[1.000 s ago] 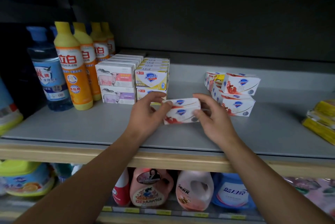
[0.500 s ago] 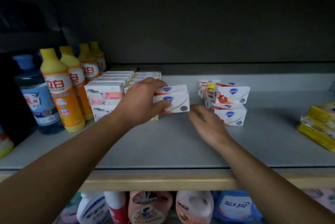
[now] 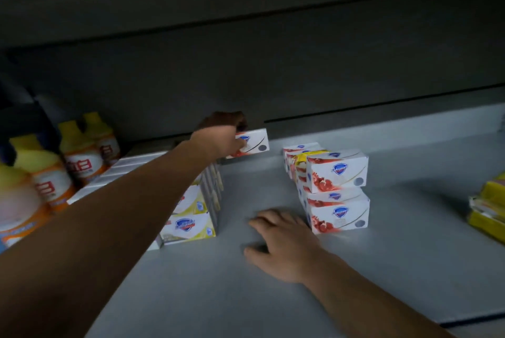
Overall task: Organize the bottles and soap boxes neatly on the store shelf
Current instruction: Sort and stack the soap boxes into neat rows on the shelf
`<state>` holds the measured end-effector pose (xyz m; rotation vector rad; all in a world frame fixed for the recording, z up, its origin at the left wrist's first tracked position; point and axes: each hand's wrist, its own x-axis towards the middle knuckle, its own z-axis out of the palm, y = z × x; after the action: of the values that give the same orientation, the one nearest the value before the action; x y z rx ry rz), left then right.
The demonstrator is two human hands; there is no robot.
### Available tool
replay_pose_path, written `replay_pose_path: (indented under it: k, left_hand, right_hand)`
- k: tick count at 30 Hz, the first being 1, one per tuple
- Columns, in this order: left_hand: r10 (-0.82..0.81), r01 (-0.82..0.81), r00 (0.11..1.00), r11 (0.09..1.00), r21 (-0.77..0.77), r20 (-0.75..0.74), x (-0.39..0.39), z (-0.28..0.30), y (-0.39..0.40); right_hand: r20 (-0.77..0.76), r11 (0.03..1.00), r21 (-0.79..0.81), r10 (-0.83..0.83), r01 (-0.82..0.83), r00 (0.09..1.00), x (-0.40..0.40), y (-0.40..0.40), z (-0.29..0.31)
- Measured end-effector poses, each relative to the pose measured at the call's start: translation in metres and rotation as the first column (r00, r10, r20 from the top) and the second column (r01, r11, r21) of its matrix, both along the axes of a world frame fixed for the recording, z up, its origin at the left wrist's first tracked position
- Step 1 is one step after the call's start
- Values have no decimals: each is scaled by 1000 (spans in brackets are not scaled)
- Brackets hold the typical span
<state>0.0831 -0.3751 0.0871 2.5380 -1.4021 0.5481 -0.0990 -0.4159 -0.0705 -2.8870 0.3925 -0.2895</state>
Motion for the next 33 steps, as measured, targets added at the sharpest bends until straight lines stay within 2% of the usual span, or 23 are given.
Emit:
replay_pose_path:
  k: [3,7,11,13,16,20,23,25,29,33]
  left_hand:
    - [92,-101,994,983,155,62,18,-5,-25]
    - [111,-167,979,915,368,169,37,-14,-47]
    - [98,-199,964,880,431,246,49,-25,-58]
    - [104,-176,979,868,465,177,55,-33,-60]
    - [162,-115,986,851,512,-47,60,-46,-63]
    - [137,-90,989,869,487,-62,56,-43,-55]
    - [87,-111,994,883,456,72,39,-25,-44]
    - [22,-62,995,912,405,102,21,-11,-34]
    - [-61,56,998,978,203,16,-18,8,16]
    - [-39,39,999,999,-6,-3,-33,-1,93]
  right_hand:
    - [16,1000,19,13,-13,1000,1,-2,-1]
    - [68,999,34,21,-23,997,3,-3,-5]
    - [92,998,50,23,-27,996,5,-5,-11]
    - [110,998,60,19,-26,994,7,-5,-12]
    - [119,997,74,12,-21,993,7,-5,-13]
    - [95,997,80,6,-14,995,7,-6,-12]
    - [84,996,91,2,-10,996,8,-5,-11]
    - [75,995,103,1,-9,997,7,-4,-9]
    - [64,993,117,-13,6,998,5,-3,-4]
    - [19,992,124,-10,8,1000,5,-1,3]
